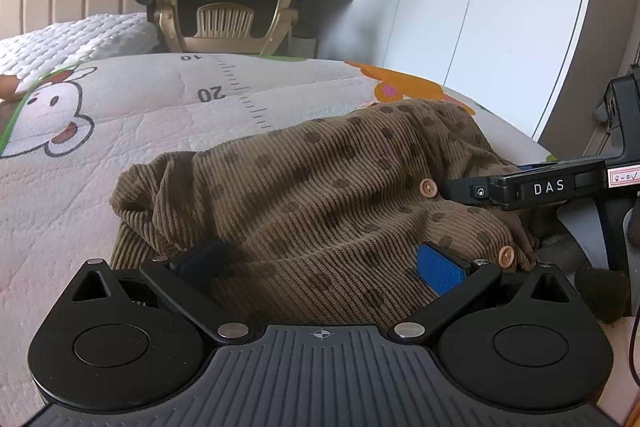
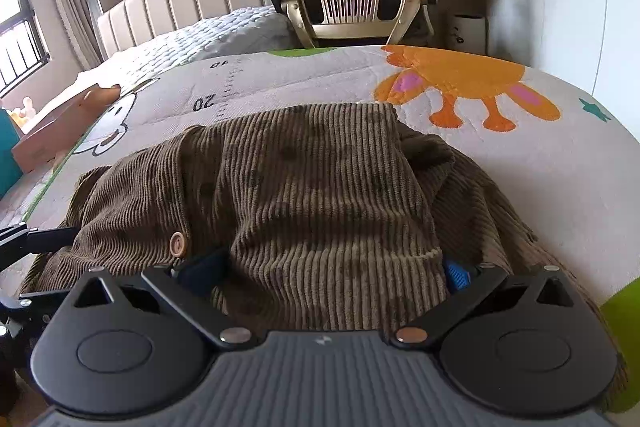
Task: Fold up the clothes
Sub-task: 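Grasp a corduroy corner with the left gripper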
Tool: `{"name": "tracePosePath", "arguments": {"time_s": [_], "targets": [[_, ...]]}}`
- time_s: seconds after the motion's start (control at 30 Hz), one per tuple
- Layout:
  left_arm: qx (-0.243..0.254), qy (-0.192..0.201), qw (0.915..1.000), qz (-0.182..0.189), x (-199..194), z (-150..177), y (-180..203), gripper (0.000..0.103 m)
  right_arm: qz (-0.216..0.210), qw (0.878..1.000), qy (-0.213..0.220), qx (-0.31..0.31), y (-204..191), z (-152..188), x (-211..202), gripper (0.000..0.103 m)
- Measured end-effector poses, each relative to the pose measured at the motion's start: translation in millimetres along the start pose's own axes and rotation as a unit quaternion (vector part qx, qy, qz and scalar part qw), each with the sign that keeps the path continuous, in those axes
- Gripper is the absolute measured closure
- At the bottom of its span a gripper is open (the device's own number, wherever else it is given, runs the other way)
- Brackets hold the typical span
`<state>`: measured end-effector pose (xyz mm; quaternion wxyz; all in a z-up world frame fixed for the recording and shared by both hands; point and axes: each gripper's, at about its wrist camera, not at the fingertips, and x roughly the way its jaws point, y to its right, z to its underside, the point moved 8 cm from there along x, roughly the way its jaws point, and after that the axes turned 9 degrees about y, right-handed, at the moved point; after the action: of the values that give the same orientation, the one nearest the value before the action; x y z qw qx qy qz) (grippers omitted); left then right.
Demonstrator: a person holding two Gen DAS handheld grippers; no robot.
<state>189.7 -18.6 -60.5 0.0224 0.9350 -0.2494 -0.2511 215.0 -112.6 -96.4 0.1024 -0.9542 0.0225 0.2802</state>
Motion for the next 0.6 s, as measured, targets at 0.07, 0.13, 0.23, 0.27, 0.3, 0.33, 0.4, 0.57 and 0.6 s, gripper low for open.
{"name": "tracePosePath", "arguments": {"time_s": [0.07, 0.13, 0.23, 0.27, 0.3, 0.33, 0.4, 0.57, 0.6], "targets": [[-0.004, 0.002, 1.0000, 0.003, -0.5, 0.0, -0.6, 0.000, 0.000, 1.000, 0.005, 0.000, 0.3, 0.4, -0.6, 0.000], [-0.008, 0.004, 0.9999, 0.006, -0.8, 0.0, -1.6, 0.000, 0.000, 1.000, 0.005, -0.001, 0.6, 0.0, -0.5, 0.000], [-0.011, 0.005, 0.9999, 0.010, -1.6, -0.1, -2.5, 0.000, 0.004, 1.000, -0.004, 0.004, 0.9, -2.0, -2.8, 0.000], [-0.011, 0.006, 0.9999, 0.011, -2.2, 0.0, -2.9, 0.000, 0.005, 1.000, -0.009, 0.007, 1.0, -2.9, -4.1, 0.000], [-0.012, 0.007, 0.9998, 0.013, -2.8, 0.0, -3.3, 0.000, 0.005, 1.000, -0.011, 0.010, 0.9, -6.0, -8.3, 0.000], [-0.014, 0.008, 0.9998, 0.014, -3.2, 0.0, -3.7, 0.000, 0.004, 1.000, 0.003, 0.012, 0.3, -11.8, -15.1, 0.000], [-0.015, 0.008, 0.9997, 0.016, -3.5, 0.1, -4.1, 0.000, 0.014, 0.997, 0.077, 0.005, -1.9, -31.1, -33.2, 0.000], [-0.022, 0.006, 0.9994, 0.025, -4.9, -2.0, -7.3, 0.000, 0.025, 0.992, 0.122, -0.015, -13.2, -62.5, -23.8, 0.000], [-0.027, 0.003, 0.9991, 0.032, -6.4, -4.0, -10.7, 0.000, 0.016, 0.994, 0.104, -0.008, -15.4, -63.8, -12.8, 0.000]]}}
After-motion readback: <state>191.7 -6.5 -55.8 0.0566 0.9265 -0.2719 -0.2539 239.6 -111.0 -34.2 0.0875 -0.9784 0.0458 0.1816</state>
